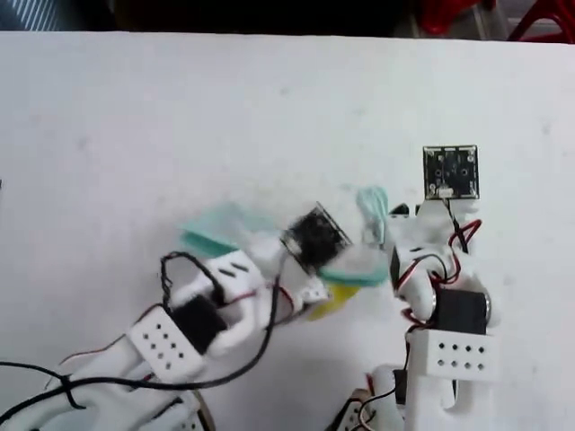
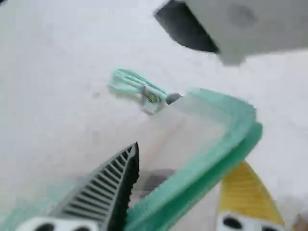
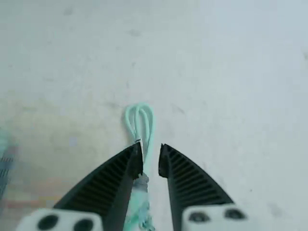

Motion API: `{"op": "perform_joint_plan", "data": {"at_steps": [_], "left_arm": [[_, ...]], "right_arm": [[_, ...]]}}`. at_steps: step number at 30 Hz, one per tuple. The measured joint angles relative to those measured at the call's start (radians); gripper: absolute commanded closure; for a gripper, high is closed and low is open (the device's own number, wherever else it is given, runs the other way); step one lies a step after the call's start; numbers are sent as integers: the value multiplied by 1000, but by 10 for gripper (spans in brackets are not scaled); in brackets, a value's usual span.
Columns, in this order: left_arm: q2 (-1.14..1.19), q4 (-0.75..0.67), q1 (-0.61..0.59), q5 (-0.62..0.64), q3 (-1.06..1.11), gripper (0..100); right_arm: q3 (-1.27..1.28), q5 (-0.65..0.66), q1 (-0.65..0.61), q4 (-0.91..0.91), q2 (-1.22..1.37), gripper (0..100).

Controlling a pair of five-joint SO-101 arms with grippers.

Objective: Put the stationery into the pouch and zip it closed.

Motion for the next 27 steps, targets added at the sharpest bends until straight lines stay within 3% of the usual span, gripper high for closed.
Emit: {"op": "perform_joint_plan", "data": {"at_steps": [3, 5, 13, 18, 22, 27], "left_arm": [[48, -153, -143, -9, 3, 753], [100, -175, -192, -15, -9, 746], [267, -66, 37, -18, -55, 731], [370, -74, -64, -6, -160, 732], [488, -129, -227, 192, -259, 733], [603, -23, -201, 147, -342, 730]], "right_arm": [[0, 0, -2, 0, 0, 943], [0, 0, 0, 0, 0, 943], [0, 0, 0, 0, 0, 944], [0, 0, -2, 0, 0, 944], [0, 0, -2, 0, 0, 944], [0, 0, 0, 0, 0, 944]]}}
